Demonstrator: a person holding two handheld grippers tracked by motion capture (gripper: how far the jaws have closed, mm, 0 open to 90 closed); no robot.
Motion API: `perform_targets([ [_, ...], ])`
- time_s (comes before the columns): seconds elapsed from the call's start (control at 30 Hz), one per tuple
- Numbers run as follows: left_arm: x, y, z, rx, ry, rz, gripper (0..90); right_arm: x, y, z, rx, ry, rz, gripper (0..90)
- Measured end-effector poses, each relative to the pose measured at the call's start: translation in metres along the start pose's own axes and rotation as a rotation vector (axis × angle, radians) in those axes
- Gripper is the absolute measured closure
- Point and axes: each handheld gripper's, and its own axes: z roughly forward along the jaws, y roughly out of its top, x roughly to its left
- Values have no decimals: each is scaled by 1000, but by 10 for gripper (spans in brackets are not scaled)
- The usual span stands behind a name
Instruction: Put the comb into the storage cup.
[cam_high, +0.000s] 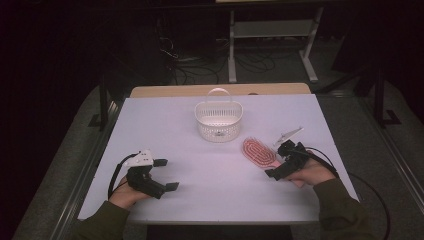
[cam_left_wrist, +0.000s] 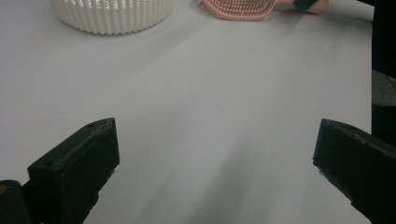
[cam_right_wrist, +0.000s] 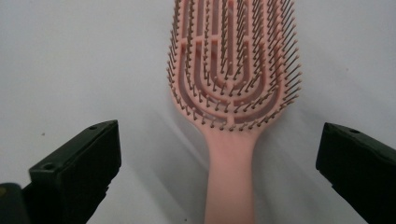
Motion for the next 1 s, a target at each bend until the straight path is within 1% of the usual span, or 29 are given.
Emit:
perform_targets([
  [0.2, 0, 0, 0, 2, 0, -1, 4, 1, -1, 4, 29, -3, -10, 29],
  [0.23, 0, 0, 0, 2, 0, -1, 4, 1, -1, 4, 33, -4, -5, 34],
  [0.4, 0, 0, 0, 1, 1, -3, 4, -2, -3, 4, 49, -16, 7, 94],
  [0.47, 1, 0, 0, 1, 1, -3, 4, -2, -3, 4, 54, -9, 10, 127],
  [0.63, 1, 0, 0, -1, 0, -4, 4, -3, -4, 3, 59, -6, 9, 165],
  [0.83, 0, 0, 0, 1, 1, -2, 4, -3, -3, 3, 72, -3, 19, 248],
  [1.0, 1, 0, 0, 1, 0, -1, 4, -4, -3, 3, 78, -6, 21, 336],
])
